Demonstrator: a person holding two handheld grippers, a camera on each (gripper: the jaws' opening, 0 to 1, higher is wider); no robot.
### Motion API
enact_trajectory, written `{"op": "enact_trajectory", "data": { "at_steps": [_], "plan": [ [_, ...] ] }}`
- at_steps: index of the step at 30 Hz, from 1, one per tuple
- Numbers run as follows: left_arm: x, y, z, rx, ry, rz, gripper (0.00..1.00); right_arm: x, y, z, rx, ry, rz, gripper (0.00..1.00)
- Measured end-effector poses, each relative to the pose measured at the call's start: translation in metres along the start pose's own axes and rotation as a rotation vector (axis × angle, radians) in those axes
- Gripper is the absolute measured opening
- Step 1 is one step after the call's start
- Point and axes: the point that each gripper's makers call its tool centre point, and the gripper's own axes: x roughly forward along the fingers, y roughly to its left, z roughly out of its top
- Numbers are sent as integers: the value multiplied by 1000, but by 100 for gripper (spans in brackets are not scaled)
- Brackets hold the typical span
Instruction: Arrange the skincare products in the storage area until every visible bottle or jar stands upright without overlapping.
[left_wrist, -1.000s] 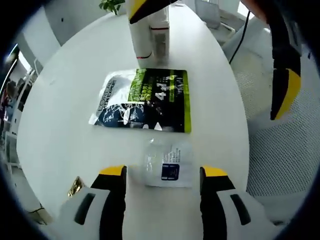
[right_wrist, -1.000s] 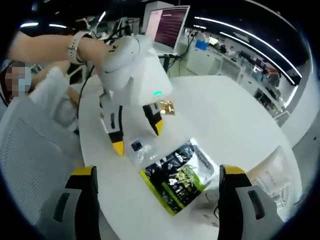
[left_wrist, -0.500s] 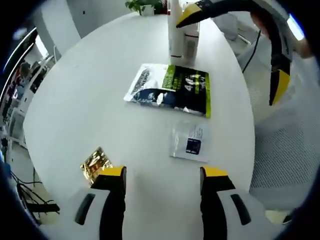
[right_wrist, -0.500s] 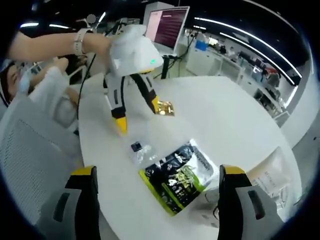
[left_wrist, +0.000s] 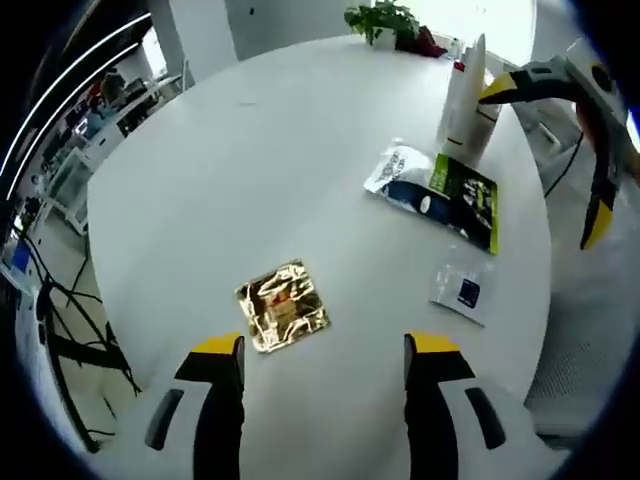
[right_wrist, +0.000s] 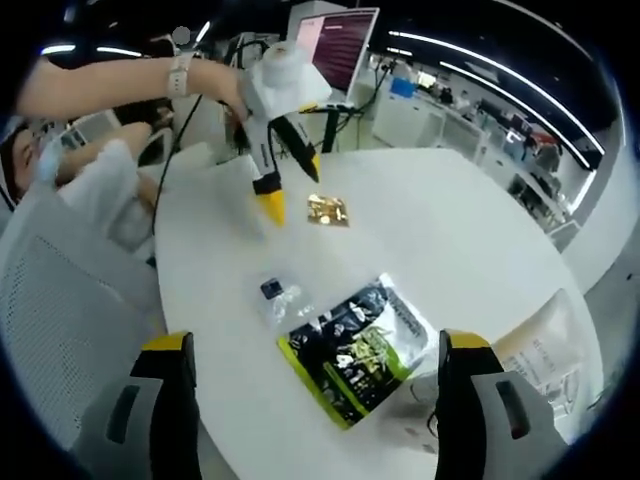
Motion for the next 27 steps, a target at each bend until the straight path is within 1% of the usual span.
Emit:
{"op": "enact_trajectory", "data": {
  "at_steps": [4,5,6,9,13,15,16,21,27],
  "plan": [
    [5,-1,2,-32,0,3,58,-1,0,0,3,-1,-1,100],
    [7,1,4,-62,-4,13,60,0,0,0,3,-1,-2,100],
    [9,4,6,-69,-5,20,61,0,-1,0,3,0,-2,100],
    [14,6,9,-86,-4,20,59,0,-1,-1,3,2,-2,100],
    [24,16,15,-130,-12,20,58,0,-3,-2,8,3,-3,100],
    [22,14,13,-149,-11,21,57,-1,-4,-3,9,4,-7,100],
    [25,18,13,-151,-9,20,57,-1,-4,-3,10,5,-9,100],
    [34,27,12,-173,4,21,54,-1,-5,-3,14,4,-10,100],
    [40,30,9,-189,20,16,51,-1,-6,-4,15,7,-11,100]
  ]
}}
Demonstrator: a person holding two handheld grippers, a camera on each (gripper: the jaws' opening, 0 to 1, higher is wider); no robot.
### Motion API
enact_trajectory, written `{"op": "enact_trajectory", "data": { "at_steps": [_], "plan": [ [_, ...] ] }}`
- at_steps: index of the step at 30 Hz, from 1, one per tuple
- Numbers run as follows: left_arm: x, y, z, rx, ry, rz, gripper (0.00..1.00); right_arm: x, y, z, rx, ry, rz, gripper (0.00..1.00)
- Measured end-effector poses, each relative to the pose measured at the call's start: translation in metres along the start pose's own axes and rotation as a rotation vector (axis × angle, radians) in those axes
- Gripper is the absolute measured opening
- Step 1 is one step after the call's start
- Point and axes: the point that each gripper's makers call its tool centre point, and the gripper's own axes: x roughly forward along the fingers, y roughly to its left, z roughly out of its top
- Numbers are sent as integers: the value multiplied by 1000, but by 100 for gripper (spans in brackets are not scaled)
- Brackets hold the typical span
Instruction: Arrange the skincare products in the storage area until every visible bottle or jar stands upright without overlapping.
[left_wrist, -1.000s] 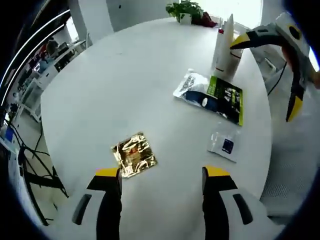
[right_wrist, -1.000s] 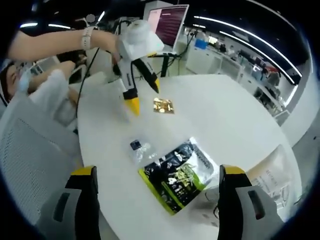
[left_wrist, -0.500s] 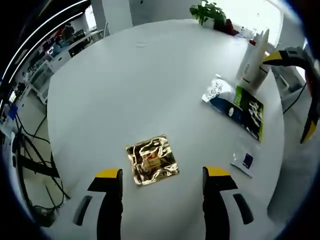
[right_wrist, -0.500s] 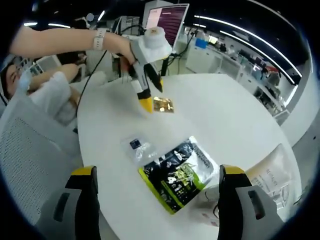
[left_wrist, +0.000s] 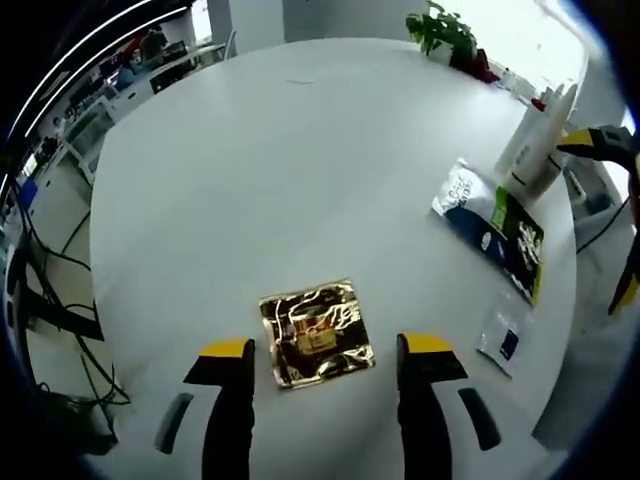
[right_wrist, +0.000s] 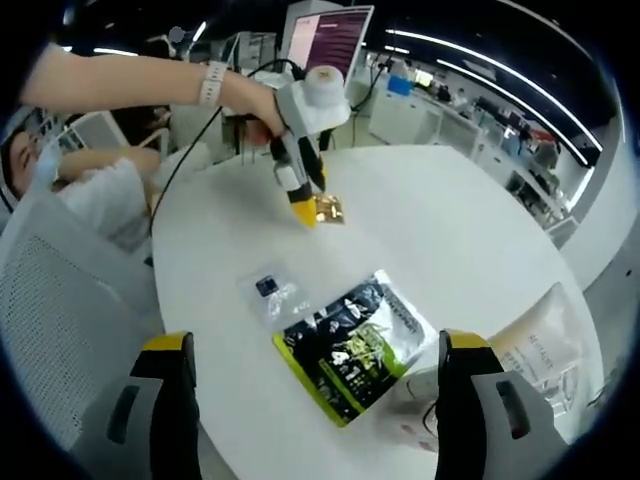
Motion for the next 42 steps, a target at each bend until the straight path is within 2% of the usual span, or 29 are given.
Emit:
{"op": "enact_trajectory", "data": {
  "at_steps": [4,8,17,22,27,34,35,40,42],
  "plan": [
    [0,5,2,-22,-6,18,48,0,-1,0,1,-2,-5,100],
    [-1,7,-2,-1,26,36,45,2,-1,1,-1,-2,0,100],
    [0,6,0,-16,38,30,43,4,0,1,-9,5,6,100],
    [1,4,2,-11,34,24,35,3,1,0,-13,7,6,100],
    [1,3,3,-1,17,21,33,4,2,-1,-15,11,9,100],
    [-1,-8,4,50,-15,14,33,2,2,-1,-12,12,4,100],
    [-2,-12,6,90,-35,19,33,2,2,-2,-12,14,2,100],
    [-8,-17,13,164,-77,54,33,2,2,-3,-12,18,4,100],
    [-14,-30,17,225,-117,72,33,2,2,-4,-13,21,2,100]
  ]
}}
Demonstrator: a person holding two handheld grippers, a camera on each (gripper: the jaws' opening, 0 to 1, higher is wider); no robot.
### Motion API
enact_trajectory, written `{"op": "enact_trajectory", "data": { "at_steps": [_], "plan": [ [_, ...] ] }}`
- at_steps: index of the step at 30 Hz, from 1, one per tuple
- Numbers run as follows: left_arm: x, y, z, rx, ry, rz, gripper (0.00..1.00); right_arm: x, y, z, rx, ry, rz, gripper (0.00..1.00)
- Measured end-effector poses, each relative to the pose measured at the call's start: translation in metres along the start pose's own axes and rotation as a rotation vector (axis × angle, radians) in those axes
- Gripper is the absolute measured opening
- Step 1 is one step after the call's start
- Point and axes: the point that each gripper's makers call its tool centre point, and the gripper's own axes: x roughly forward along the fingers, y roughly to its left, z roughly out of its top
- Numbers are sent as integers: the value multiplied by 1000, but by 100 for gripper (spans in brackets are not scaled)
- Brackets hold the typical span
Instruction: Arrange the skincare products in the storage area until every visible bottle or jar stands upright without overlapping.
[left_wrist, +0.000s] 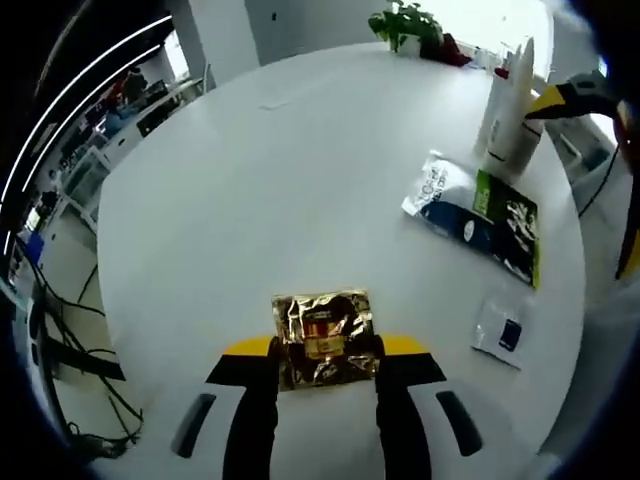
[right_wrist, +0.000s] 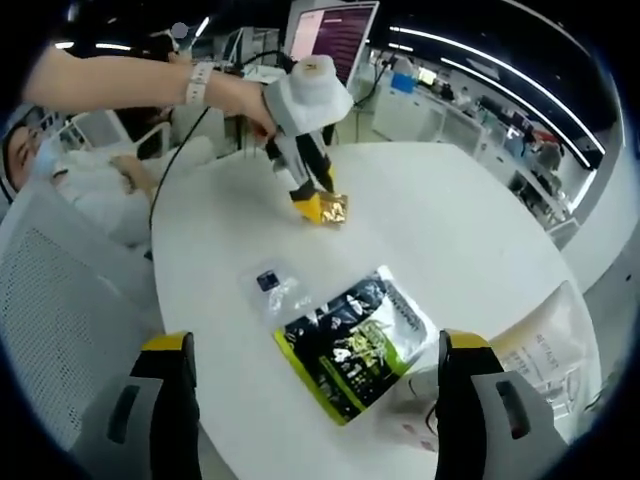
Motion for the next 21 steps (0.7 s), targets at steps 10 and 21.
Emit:
{"op": "enact_trajectory", "data": {
  "at_steps": [10,21],
  "plan": [
    [-17,-14,24,181,-82,42,33,-1,0,1,-3,-3,-1,100],
    [-44,-55,47,306,-173,5,33,-4,-8,5,-12,-35,-27,96]
  ]
}}
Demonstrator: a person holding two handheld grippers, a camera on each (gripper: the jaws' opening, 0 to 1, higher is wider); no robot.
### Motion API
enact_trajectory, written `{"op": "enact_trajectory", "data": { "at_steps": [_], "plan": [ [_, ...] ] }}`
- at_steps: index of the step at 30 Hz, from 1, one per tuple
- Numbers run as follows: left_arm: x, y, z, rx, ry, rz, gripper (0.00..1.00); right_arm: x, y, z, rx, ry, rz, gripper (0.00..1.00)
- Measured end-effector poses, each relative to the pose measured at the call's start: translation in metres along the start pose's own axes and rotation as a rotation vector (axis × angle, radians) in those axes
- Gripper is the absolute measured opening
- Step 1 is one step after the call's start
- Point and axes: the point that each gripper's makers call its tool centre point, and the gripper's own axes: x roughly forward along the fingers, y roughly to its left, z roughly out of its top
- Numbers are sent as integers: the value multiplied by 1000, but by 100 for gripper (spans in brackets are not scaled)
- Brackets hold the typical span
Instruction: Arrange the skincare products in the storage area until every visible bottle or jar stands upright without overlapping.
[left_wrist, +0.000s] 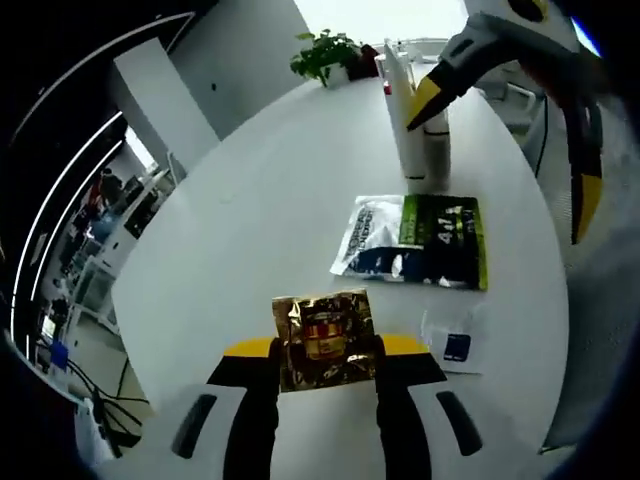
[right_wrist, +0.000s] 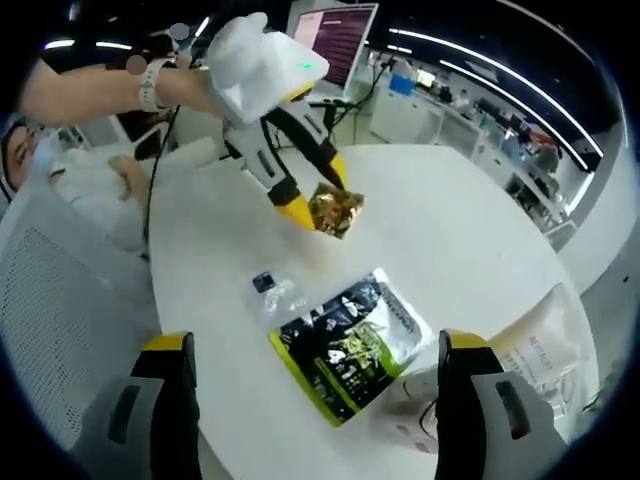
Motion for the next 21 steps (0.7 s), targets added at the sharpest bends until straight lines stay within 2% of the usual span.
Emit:
{"op": "enact_trajectory", "data": {
  "at_steps": [7,10,13,15,19,21],
  "plan": [
    [-10,-1,4,-4,-18,16,33,-1,4,9,-14,-55,19,81],
    [-17,-10,9,-2,-36,19,33,-2,11,14,-18,-85,61,69],
    [-21,-16,12,-7,-49,25,33,-6,11,22,-22,-134,57,58],
    [-24,-21,14,-12,-57,31,33,-8,9,31,17,-185,58,48],
    [-31,-28,16,-29,-69,38,33,-12,4,37,34,-217,50,42],
    [-36,-32,24,-62,-99,53,33,-12,1,38,45,-227,34,41]
  ]
}}
